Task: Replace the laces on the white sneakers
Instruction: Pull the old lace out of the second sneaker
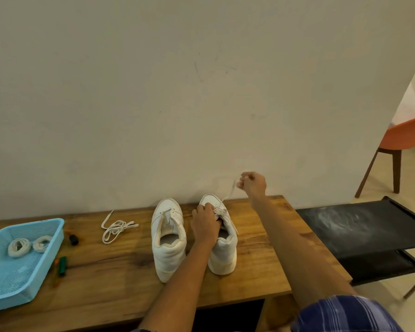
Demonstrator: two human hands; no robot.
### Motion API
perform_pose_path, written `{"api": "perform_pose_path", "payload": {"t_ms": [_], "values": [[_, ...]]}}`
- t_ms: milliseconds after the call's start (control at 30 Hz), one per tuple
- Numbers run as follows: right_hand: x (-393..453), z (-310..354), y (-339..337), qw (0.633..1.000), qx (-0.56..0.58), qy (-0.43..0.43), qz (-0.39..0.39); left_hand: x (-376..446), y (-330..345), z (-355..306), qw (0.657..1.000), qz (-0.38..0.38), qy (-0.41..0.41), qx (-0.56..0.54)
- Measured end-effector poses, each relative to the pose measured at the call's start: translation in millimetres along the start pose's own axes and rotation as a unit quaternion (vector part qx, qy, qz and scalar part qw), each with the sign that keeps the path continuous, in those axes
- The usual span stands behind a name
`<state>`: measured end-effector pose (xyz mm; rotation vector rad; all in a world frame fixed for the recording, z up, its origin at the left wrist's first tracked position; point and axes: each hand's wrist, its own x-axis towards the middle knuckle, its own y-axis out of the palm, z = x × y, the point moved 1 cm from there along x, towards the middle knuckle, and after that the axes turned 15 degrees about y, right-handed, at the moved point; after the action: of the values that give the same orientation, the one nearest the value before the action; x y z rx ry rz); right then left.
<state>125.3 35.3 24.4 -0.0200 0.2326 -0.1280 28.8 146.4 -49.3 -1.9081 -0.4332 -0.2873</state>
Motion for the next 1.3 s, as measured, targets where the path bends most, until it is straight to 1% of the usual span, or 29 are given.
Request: {"api": "perform_pose_path", "payload": {"t_ms": [33,100,167,233,267,433,533,633,667,700,733,767,800,833,867,900,1000,1067,1100,1133,1200,1233,1267,1300], "values": [[-1,-7,4,0.997,-0.045,0.026,0.05,-1,-1,0,1.0,0.0,0.002,0.0],[-5,-19,8,0.975,-0.164,0.082,0.125,-1,-1,-1,1.0,0.001,0.003,0.001],[-13,-24,5,0.932,-0.288,0.118,0.185,-1,0,0,1.0,0.0,0.002,-0.001],[-19,-25,3,0.885,-0.375,0.13,0.241,0,0,0,1.0,-0.002,0.001,-0.003],[-20,-25,1,0.873,-0.392,0.131,0.258,0,0,0,1.0,-0.002,0.001,-0.003],[-17,-23,-4,0.85,-0.397,0.141,0.316,0,1,1,1.0,0.001,0.0,-0.002],[-19,-19,-6,0.829,-0.469,0.087,0.292,0,1,1,1.0,0.0,-0.003,-0.006],[-19,-14,-9,0.818,-0.514,0.039,0.255,-1,1,1,1.0,-0.002,0.0,-0.006],[-18,-11,-12,0.827,-0.51,0.028,0.235,-1,1,1,1.0,-0.004,0.001,-0.006],[-16,-8,-14,0.848,-0.49,0.011,0.201,-1,1,1,1.0,-0.006,0.003,-0.007],[-13,-5,-16,0.879,-0.454,-0.017,0.145,-1,1,1,1.0,-0.008,0.003,-0.007],[-10,0,-19,0.911,-0.404,-0.054,0.067,-1,1,1,1.0,-0.01,0.003,-0.009],[-8,4,-23,0.934,-0.347,-0.08,-0.015,-1,1,1,1.0,-0.011,0.001,-0.011],[-8,7,-27,0.948,-0.295,-0.094,-0.074,0,0,0,1.0,-0.013,0.0,-0.012],[-8,9,-29,0.953,-0.266,-0.103,-0.1,0,0,0,1.0,-0.014,0.0,-0.013],[-9,10,-29,0.954,-0.264,-0.108,-0.096,0,1,1,1.0,-0.016,-0.001,-0.013],[-15,3,-24,0.931,-0.351,-0.096,-0.012,-1,1,1,0.999,-0.023,-0.012,-0.025],[-18,-6,-22,0.918,-0.39,-0.066,0.036,-1,0,1,0.999,-0.024,-0.015,-0.036],[-20,-10,-21,0.911,-0.405,-0.035,0.068,-1,-1,2,0.999,-0.023,-0.013,-0.047],[-25,-12,-19,0.897,-0.429,0.011,0.109,-1,-2,3,0.998,-0.018,-0.011,-0.063],[-38,-13,-17,0.848,-0.485,0.103,0.188,1,-4,5,0.995,-0.005,-0.014,-0.097],[-42,-16,-15,0.827,-0.509,0.122,0.206,2,-5,7,0.992,0.005,-0.025,-0.121],[-45,-18,-12,0.819,-0.524,0.114,0.205,3,-6,10,0.987,0.016,-0.037,-0.154],[-48,-20,-9,0.82,-0.533,0.09,0.188,4,-9,11,0.979,0.028,-0.049,-0.198]]}}
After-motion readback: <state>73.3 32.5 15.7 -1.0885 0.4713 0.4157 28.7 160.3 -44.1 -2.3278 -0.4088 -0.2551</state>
